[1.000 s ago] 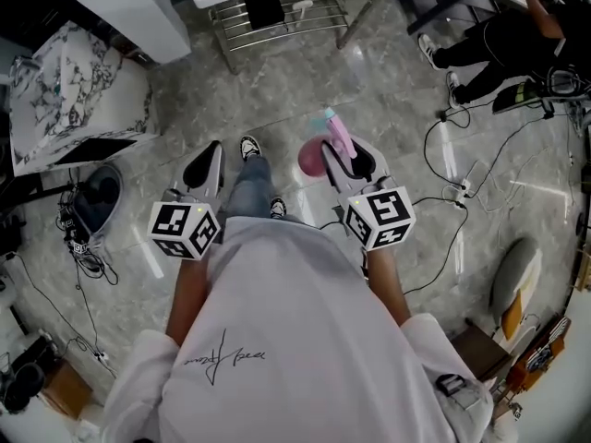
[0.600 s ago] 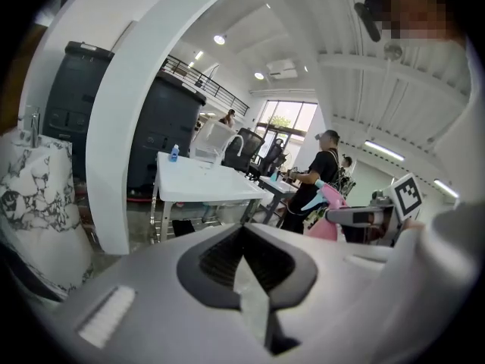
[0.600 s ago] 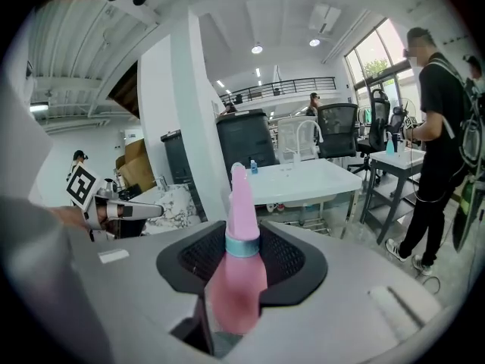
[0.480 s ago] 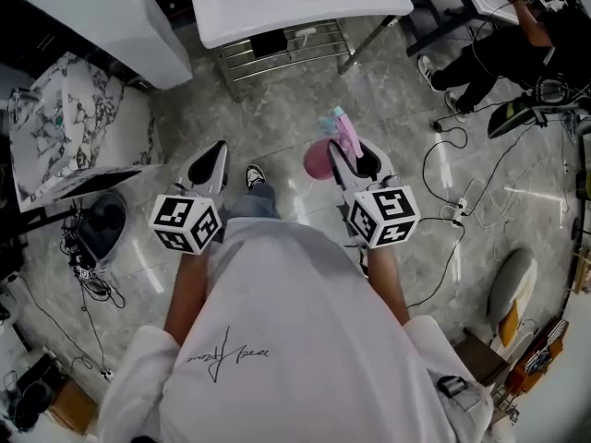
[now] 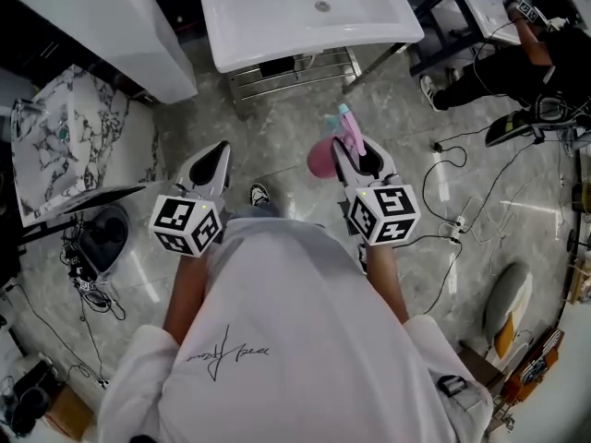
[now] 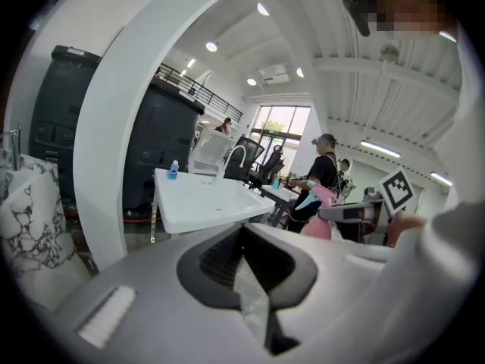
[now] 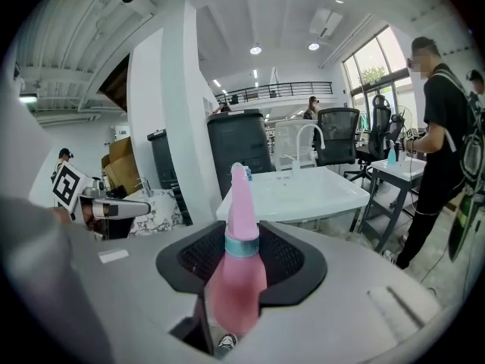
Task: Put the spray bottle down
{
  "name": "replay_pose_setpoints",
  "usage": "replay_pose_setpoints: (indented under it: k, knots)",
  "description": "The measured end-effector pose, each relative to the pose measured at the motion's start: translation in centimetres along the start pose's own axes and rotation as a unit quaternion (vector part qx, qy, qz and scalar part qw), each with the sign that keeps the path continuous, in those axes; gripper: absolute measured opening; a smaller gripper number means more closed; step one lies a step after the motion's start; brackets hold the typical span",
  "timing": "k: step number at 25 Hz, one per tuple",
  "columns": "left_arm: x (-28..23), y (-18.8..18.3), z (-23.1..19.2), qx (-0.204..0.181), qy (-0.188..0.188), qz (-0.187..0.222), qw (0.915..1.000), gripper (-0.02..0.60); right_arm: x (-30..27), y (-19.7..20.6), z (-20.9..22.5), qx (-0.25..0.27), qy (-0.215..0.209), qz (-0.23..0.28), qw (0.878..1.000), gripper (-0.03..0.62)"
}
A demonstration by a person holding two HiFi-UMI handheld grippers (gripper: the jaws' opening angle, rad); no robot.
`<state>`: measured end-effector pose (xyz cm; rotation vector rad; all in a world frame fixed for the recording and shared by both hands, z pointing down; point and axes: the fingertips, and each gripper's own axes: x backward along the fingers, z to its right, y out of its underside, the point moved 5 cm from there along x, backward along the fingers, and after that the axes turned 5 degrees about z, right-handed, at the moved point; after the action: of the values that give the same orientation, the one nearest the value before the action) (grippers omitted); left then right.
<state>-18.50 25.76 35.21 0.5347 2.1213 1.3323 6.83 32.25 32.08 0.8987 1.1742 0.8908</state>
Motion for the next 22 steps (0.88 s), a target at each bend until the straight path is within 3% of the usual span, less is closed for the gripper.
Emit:
replay_pose_setpoints:
  k: [7,22]
  knots:
    - [-1.1,-1.3,-1.5,-0.018,0.024,0.01,0.9995,0.005,-2.8,-1.1,-0.3,0.006,0.006,0.0,1.0,0.122]
    - [-0.9,-2.4,-4.4,0.001,0.0,0.036,0.9993,0.005,-5.8,-3.3,1.0,0.027,0.023,-0.005,0.999,0.121]
